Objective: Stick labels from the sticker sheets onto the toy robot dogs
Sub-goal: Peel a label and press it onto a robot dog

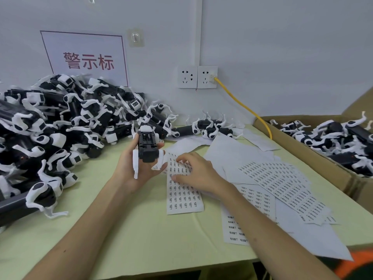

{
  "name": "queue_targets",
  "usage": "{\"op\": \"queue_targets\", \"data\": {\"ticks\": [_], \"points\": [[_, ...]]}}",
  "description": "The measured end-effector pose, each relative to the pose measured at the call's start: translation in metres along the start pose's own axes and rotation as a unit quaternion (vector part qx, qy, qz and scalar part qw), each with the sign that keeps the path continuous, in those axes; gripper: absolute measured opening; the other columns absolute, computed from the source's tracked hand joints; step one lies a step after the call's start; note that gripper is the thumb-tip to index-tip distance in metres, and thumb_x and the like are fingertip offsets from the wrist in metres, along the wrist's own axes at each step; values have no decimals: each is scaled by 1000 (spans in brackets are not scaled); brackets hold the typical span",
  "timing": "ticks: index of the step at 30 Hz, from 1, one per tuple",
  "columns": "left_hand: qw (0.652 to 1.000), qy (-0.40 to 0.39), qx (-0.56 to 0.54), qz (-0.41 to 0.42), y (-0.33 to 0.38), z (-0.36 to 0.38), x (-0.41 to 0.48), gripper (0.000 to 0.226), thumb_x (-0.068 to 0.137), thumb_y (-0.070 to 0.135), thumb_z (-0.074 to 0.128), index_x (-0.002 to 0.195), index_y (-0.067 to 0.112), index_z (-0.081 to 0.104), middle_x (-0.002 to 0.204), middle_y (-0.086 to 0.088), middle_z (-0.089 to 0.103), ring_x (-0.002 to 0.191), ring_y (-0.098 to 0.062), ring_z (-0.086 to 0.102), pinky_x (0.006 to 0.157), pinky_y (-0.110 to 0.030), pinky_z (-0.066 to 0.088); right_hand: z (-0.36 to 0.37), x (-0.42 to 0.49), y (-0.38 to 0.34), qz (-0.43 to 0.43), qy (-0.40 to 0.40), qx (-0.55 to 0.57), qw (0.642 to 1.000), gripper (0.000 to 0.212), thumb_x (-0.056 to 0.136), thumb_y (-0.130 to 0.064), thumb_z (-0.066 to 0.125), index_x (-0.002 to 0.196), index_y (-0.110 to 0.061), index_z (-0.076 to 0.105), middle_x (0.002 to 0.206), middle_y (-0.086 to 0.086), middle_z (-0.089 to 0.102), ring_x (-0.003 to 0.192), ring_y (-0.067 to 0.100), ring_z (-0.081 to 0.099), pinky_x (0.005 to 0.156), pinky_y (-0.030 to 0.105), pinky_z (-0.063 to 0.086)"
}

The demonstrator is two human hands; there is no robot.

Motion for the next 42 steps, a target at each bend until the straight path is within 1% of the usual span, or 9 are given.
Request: {"op": "queue_targets", "data": {"ticks": [4, 10, 18, 23, 27, 31, 36, 40, 42], "points": [[999, -28, 28, -11, -5, 11, -2, 61, 97, 59, 51, 132, 9, 56, 84, -11, 68, 70, -26, 62, 82, -42, 47, 1, 0, -5, -10, 1, 24, 1000, 56, 82, -38, 82, 132, -24, 60, 130, -4, 55, 121, 13, 55, 104, 39, 45], [999, -33, 27, -6, -6, 11, -2, 48, 96, 56, 55, 108, 15, 76, 105, -8, 72, 77, -25, 66, 76, -41, 49, 2, 4, -1, -18, 16, 26, 999, 51, 81, -40, 82, 129, -27, 67, 126, -7, 68, 110, 8, 62, 94, 29, 49], [997, -59, 45, -30, -14, 16, -2, 50, 97, 57, 56, 115, 16, 77, 105, -11, 71, 78, -29, 58, 79, -41, 48, 2, 5, -10, -73, 31, 37, 996, 28, 80, -21, 81, 106, -28, 73, 110, -12, 68, 104, 7, 61, 89, 25, 46], [998, -60, -24, 5, -5, 16, -1, 47, 101, 52, 53, 114, 11, 73, 107, -11, 68, 88, -25, 65, 94, -46, 39, -5, 4, -2, -39, 51, 93, 994, 31, 76, -45, 84, 104, -37, 74, 100, -26, 67, 102, -11, 60, 76, 14, 43], [998, -53, -38, 13, -3, 13, -2, 48, 102, 51, 51, 107, 11, 77, 106, -12, 69, 85, -24, 64, 95, -45, 39, -2, 3, -2, -31, 46, 111, 992, 37, 72, -51, 86, 104, -38, 74, 102, -25, 67, 101, -14, 60, 73, 14, 43], [998, -54, -32, -8, -8, 13, 0, 48, 102, 50, 52, 106, 10, 77, 105, -11, 70, 86, -25, 65, 96, -49, 38, -1, 3, -2, -37, 31, 106, 993, 39, 75, -45, 87, 111, -35, 75, 110, -20, 71, 105, -9, 62, 78, 12, 43], [998, -36, -9, -52, -15, 4, 3, 47, 97, 51, 62, 114, 10, 78, 110, -12, 72, 91, -30, 70, 105, -53, 40, 0, 5, -6, -48, 20, 67, 996, 36, 82, -38, 82, 117, -29, 76, 121, -14, 72, 112, 3, 63, 94, 24, 48], [997, -20, 43, -66, -14, -3, 1, 48, 92, 54, 65, 115, 14, 79, 114, -9, 74, 89, -26, 71, 92, -46, 48, -4, 5, 3, -19, 27, 75, 997, 25, 85, -29, 79, 111, -27, 78, 120, -9, 72, 114, 8, 63, 100, 33, 50], [995, -13, 61, -78, -15, -5, 0, 48, 90, 54, 67, 116, 15, 79, 118, -9, 74, 91, -26, 72, 94, -45, 50, -2, 6, 5, -10, 20, 74, 997, 23, 86, -26, 78, 109, -26, 78, 120, -6, 72, 114, 9, 64, 102, 36, 50]]}}
Point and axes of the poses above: each hand's wrist, its own x-axis towards the middle knuckle, its own z-axis out of the palm, y = z × x, the point moved 9 cm from there along x, towards the middle knuckle
